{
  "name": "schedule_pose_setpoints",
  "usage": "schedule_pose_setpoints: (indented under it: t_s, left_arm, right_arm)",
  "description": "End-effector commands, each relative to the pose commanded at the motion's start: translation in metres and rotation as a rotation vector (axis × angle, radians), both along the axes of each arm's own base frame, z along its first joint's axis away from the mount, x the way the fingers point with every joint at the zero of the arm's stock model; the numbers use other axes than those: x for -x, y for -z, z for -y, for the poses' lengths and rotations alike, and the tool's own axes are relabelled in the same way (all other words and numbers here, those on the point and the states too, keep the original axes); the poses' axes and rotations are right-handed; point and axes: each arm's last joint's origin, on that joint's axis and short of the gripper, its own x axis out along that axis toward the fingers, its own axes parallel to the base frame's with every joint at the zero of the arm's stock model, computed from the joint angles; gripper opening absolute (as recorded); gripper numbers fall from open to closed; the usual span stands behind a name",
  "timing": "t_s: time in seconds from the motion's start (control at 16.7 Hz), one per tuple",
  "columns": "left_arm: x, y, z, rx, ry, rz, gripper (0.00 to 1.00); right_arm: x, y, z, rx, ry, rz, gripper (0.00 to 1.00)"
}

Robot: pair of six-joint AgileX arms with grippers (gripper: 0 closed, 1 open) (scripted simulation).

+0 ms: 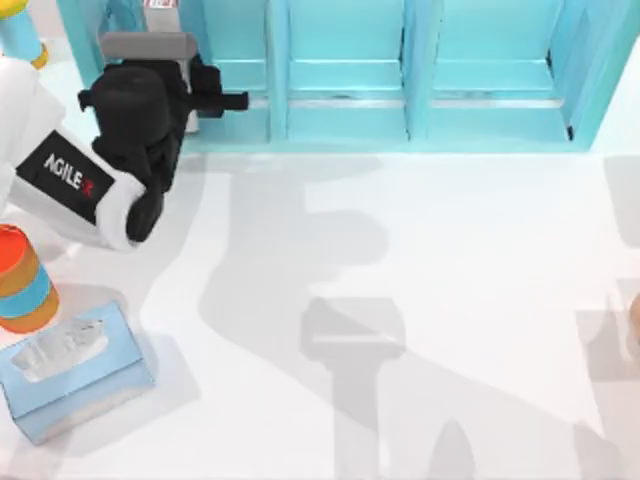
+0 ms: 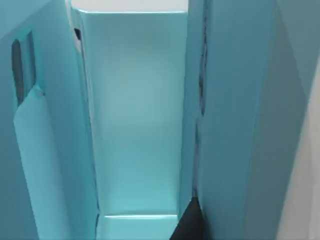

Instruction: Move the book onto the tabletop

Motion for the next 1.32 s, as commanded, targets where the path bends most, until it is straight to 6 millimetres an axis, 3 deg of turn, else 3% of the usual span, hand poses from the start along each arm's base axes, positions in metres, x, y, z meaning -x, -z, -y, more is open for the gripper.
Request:
schedule_pose_setpoints:
  t_s: [0.42, 0.66, 0.84, 1.08, 1.2, 1.32]
  left_arm:
    - [0.002, -0.004, 0.004, 0.001, 0.009, 0.0, 0.0]
    - [0.019, -0.042, 0.017, 0.009, 0.026, -0.003, 0.0]
    - [0.047, -0.091, 0.02, 0.013, 0.02, -0.004, 0.0]
    - [0.111, -0.168, 0.013, 0.026, 0.0, 0.039, 0.0]
    - [0.145, -0.19, 0.007, 0.024, -0.003, 0.043, 0.0]
    - [0.172, -0.199, 0.003, 0.015, -0.001, 0.031, 0.0]
  right_arm:
    - [0.0, 0.0, 0.0, 0.0, 0.0, 0.0, 1.0]
    - [0.0, 0.0, 0.0, 0.0, 0.0, 0.0, 1.0]
    - [0.0, 0.0, 0.0, 0.0, 0.0, 0.0, 1.0]
    - [0.0, 0.0, 0.0, 0.0, 0.0, 0.0, 1.0]
    - [0.0, 0.0, 0.0, 0.0, 0.0, 0.0, 1.0]
    - [0.0, 0.0, 0.0, 0.0, 0.0, 0.0, 1.0]
